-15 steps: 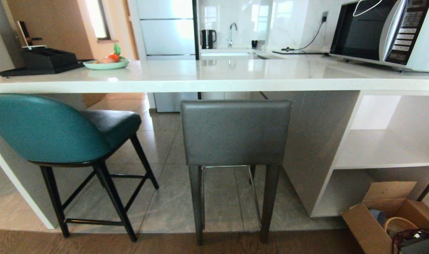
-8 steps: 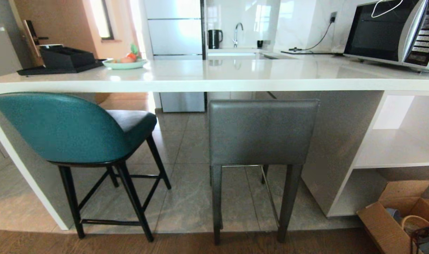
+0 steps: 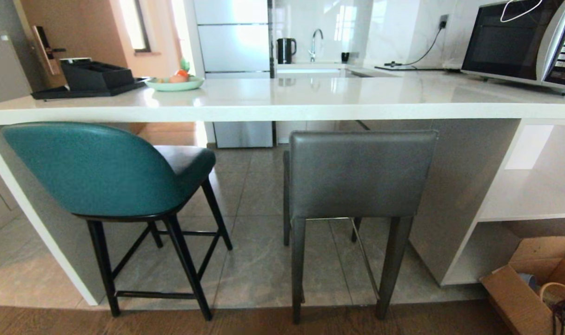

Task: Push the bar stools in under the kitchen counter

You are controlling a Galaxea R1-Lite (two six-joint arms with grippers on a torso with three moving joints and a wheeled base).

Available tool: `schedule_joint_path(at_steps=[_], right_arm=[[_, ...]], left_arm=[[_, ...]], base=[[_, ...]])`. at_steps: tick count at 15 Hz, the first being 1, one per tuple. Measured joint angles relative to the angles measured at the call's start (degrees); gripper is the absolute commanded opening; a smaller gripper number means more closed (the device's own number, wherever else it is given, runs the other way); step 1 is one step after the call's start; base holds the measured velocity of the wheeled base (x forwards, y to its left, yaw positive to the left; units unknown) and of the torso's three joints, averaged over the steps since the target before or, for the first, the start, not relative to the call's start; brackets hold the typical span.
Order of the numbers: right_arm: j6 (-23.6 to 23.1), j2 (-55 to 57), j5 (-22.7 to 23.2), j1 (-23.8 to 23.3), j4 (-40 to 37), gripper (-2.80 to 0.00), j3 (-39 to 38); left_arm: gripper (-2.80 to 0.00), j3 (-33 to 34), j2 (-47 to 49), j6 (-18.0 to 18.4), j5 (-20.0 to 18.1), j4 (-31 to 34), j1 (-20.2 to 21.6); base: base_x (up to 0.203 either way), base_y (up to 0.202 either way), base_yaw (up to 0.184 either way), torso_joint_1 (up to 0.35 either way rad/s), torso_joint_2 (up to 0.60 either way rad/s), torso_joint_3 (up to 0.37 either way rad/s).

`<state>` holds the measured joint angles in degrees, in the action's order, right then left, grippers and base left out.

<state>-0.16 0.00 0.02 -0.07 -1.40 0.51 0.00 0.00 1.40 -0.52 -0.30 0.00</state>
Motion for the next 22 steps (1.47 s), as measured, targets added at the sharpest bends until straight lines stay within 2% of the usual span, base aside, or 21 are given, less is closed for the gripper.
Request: schedule_joint_path(at_steps=[22], right_arm=[[0.3,0.0,0.0,0.0,0.0,-2.80,-0.1]], left_arm=[[-2.80,0.0,0.0,0.0,0.0,0.1,0.0]], base=[[0.000,0.000,0.000,0.000,0.00,0.000]])
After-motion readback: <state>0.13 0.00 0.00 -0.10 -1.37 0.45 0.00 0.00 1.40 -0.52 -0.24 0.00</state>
